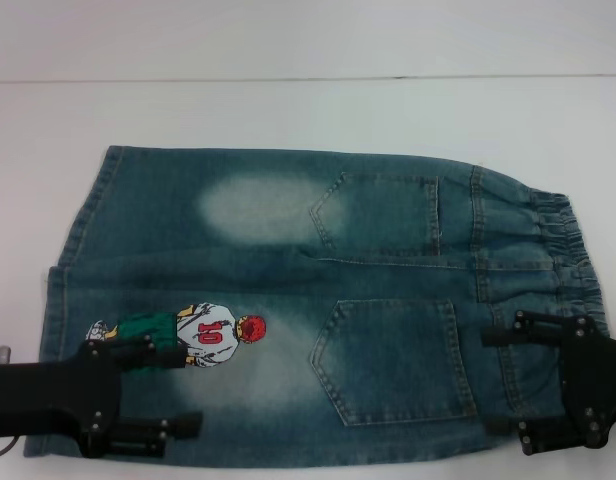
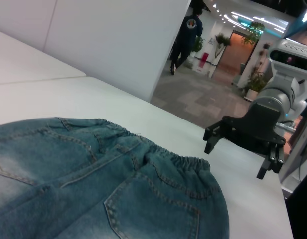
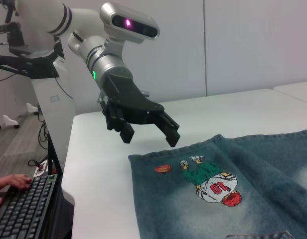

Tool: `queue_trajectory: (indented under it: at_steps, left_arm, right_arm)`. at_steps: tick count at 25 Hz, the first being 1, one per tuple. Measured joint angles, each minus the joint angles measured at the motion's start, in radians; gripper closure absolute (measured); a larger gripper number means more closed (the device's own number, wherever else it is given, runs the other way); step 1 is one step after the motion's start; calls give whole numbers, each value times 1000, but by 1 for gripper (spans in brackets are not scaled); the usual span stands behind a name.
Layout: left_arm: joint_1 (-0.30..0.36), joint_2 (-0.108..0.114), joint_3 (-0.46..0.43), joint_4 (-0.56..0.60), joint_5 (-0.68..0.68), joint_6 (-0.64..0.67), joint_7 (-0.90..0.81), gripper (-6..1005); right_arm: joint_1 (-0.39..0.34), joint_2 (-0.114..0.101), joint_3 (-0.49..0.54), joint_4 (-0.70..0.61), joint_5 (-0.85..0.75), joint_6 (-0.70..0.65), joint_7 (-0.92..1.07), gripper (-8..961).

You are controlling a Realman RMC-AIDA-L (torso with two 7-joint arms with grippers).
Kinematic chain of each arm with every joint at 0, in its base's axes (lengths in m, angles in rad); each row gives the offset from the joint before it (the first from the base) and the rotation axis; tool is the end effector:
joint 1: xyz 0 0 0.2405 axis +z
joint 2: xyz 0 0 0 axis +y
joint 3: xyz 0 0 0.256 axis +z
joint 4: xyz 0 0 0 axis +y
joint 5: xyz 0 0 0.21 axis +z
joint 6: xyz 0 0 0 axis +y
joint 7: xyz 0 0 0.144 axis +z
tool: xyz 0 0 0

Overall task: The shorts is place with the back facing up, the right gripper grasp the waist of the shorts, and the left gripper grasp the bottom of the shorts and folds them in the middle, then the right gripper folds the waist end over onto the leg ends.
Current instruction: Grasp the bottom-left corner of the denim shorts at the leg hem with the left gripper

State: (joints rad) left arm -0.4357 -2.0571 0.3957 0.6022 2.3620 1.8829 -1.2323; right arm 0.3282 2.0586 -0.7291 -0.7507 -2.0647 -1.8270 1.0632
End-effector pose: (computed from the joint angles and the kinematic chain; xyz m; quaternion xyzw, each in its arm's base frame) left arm -0.3088 0.2476 0.0095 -0.9420 -0.2359 -0.2370 0.0301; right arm 0.3002 0.2482 0.0139 -0.9697 0.0869 0.2171 0.0703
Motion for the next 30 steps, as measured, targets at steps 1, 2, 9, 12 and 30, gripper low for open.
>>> queue_trajectory:
  at_steps: [1, 2, 9, 12, 30]
  left_arm:
    - [-1, 0, 0, 0, 5, 2, -1, 112]
    - [-3, 0, 0, 0, 10, 2, -2, 112]
    - [-8, 0, 2, 1, 22, 3, -7, 112]
    - [-8, 0, 2, 1, 22, 2, -8, 112]
    - [-19, -52, 16, 211, 18, 16, -431, 111]
  right_arm:
    - [0, 0, -1, 0, 0, 0, 0, 29]
    - [0, 0, -2, 0, 0, 0, 0, 30]
    - [0, 0, -4, 1, -9, -21, 0, 33]
    - [1, 0, -4, 1, -10, -22, 0, 34]
    - [12, -4, 3, -12, -11, -12, -1, 41]
